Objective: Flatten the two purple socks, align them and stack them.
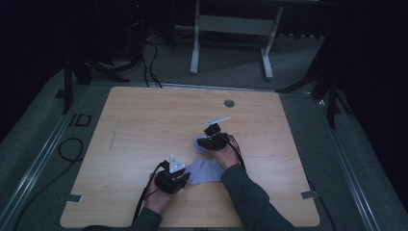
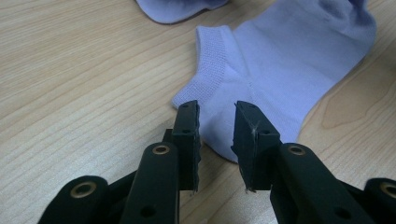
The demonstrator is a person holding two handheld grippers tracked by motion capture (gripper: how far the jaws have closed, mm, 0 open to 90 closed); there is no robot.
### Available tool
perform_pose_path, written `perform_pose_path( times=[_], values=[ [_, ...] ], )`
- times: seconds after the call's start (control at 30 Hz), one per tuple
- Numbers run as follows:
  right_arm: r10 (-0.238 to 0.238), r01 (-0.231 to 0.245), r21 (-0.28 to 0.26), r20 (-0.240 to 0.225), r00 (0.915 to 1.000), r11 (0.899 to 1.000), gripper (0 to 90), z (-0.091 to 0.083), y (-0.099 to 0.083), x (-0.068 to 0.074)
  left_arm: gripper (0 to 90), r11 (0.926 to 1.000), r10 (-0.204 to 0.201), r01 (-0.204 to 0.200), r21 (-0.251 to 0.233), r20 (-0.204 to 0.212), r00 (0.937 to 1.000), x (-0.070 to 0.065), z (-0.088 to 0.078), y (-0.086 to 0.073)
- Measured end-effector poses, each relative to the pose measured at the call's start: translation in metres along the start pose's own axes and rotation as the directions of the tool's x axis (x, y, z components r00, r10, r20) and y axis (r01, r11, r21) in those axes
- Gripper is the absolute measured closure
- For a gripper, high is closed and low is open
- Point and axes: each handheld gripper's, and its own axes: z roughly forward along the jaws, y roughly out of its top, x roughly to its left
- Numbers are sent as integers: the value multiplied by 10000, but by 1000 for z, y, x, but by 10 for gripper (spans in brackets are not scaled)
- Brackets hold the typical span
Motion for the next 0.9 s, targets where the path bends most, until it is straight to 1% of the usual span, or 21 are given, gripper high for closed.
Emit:
perform_pose_path(
  times=[0.1, 0.13, 0.17, 0.27, 0.3, 0.4, 0.5, 0.57, 0.67, 0.83, 0.9],
  values=[
    [-11, 11, -216, 14, 10000, 9998, 893, -7, -1, 1, 706, 10000, 5, -5, 1, 3, 10000, 0, 0, 0],
    [-11, 11, -216, 14, 10000, 9998, 893, -7, -1, 1, 706, 10000, 5, -5, 1, 3, 10000, 0, 0, 0],
    [121, -121, -335, 1, 9999, 9994, 893, -12, -2, -2, 706, 10000, -14, 14, -8, -2, 10000, 1, -1, 0],
    [151, -151, -362, 10, 9999, 9992, 893, -16, -5, -4, 706, 10000, -34, 34, -6, -4, 10000, 1, -1, 0],
    [239, -237, -425, 52, 9997, 9988, 893, -20, -9, -10, 707, 10000, -57, 57, 13, 5, 10000, 1, 0, 0],
    [494, -488, -565, 84, 9987, 9972, 893, -27, -14, -16, 708, 10000, -44, 44, -4, 5, 10000, 1, 0, 0],
    [758, -744, -738, 156, 9970, 9945, 894, -36, -19, -26, 708, 10000, -59, 59, 4, -3, 10000, 1, 0, -1],
    [805, -788, -755, 185, 9966, 9940, 894, -38, -20, -28, 708, 10000, -54, 54, 3, -11, 10000, 1, 0, -1],
    [1035, -989, -947, 449, 9936, 9906, 894, -49, -26, -40, 707, 10000, -48, 48, 8, -18, 10000, 1, 0, -1],
    [1273, -1214, -829, 706, 9893, 9891, 893, -55, -35, -52, 706, 10000, -19, 19, 34, -22, 10000, 2, 0, -1],
    [1417, -1346, -821, 876, 9860, 9875, 893, -57, -40, -57, 706, 10000, -42, 42, 54, -26, 10000, 3, 1, -1]
  ],
)
